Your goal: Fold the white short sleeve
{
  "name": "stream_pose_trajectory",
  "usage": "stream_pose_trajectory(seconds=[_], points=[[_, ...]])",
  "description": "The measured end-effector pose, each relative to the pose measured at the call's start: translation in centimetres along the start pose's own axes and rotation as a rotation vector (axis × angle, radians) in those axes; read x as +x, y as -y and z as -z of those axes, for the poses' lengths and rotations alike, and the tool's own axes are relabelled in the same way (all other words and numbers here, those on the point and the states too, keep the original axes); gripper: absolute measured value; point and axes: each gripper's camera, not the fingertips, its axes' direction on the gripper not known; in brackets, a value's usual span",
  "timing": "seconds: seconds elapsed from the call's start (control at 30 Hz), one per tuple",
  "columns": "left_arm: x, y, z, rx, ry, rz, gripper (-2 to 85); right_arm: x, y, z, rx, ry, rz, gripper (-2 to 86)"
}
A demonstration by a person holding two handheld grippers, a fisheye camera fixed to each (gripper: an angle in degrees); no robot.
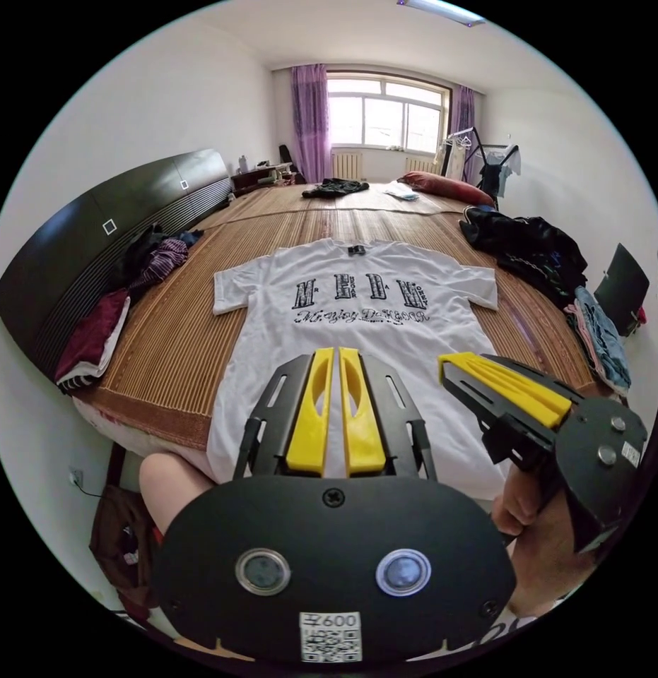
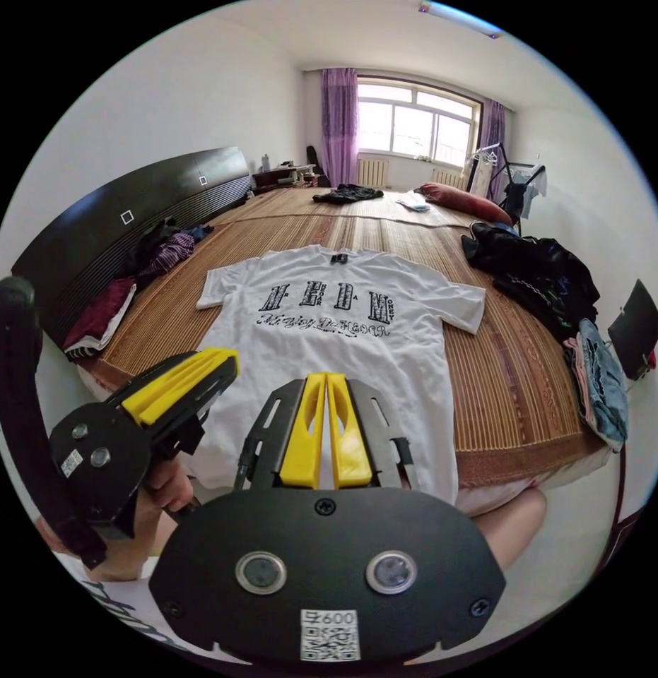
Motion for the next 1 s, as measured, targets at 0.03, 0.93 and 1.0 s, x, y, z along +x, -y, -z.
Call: stream_pose_trajectory(seconds=[0.03,0.93,1.0], points=[[-0.1,-0.1,0.0,-0.001,-0.001,-0.001,1.9,0.0,-0.1,0.1,0.004,-0.001,-0.002,-0.8],[-4.7,0.4,-0.6,-0.043,-0.001,0.014,0.7,0.7,-0.9,-0.8,-0.012,-0.018,0.008,-0.8],[-5.2,0.7,-0.8,-0.067,-0.011,0.019,0.8,0.6,-0.6,-1.4,-0.038,-0.059,0.001,-0.8]])
